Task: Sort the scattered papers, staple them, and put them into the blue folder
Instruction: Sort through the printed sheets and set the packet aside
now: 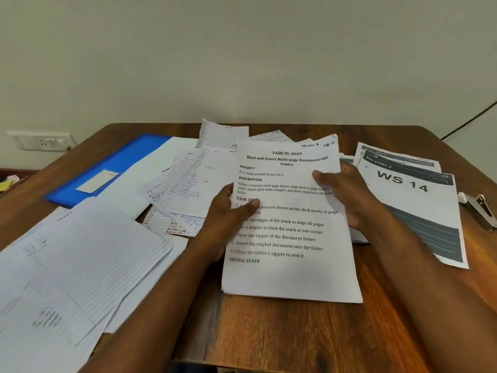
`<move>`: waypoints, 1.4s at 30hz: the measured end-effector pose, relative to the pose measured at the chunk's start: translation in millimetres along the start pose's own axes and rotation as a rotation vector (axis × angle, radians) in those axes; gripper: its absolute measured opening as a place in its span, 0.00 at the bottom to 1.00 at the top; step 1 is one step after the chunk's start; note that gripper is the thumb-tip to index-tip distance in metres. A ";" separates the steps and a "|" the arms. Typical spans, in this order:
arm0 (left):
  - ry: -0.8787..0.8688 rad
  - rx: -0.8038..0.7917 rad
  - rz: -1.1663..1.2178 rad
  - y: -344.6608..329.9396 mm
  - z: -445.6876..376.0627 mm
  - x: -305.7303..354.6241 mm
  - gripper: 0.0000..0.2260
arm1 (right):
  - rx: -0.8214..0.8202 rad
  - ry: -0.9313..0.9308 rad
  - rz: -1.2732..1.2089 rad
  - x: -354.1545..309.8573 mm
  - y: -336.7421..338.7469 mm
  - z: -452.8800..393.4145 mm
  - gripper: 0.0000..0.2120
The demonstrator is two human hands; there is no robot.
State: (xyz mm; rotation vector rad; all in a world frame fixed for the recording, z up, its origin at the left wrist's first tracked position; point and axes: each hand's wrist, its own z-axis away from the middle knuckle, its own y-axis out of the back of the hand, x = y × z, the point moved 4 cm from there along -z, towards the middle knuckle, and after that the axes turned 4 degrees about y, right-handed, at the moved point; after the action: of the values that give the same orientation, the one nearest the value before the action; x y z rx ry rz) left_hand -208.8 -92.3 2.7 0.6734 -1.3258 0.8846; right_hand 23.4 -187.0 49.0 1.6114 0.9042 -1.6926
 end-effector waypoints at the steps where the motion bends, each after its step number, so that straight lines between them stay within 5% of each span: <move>1: -0.001 -0.038 0.009 -2.1 1.8 0.4 0.15 | 0.017 -0.006 -0.012 0.2 1.6 -1.0 0.13; 10: -0.090 -0.001 -0.102 -1.9 4.3 -1.7 0.09 | 0.008 0.007 -0.017 10.1 3.4 -5.0 0.13; 21: -0.105 0.173 0.085 10.6 -2.8 -2.2 0.11 | -0.128 0.016 0.212 16.5 -18.0 6.7 0.12; 33: -0.021 -0.041 0.073 -4.0 3.7 -3.8 0.11 | -0.051 0.042 0.198 8.3 0.5 6.3 0.12; 42: -0.011 0.022 0.020 -1.0 6.6 -3.0 0.09 | -0.020 0.117 0.477 7.1 3.1 4.4 0.20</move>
State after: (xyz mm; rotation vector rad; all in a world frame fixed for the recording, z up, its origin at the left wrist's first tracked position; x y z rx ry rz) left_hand -211.4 -98.9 0.7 0.6836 -1.3367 0.9140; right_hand 23.0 -192.2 41.9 1.7563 0.5280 -1.2662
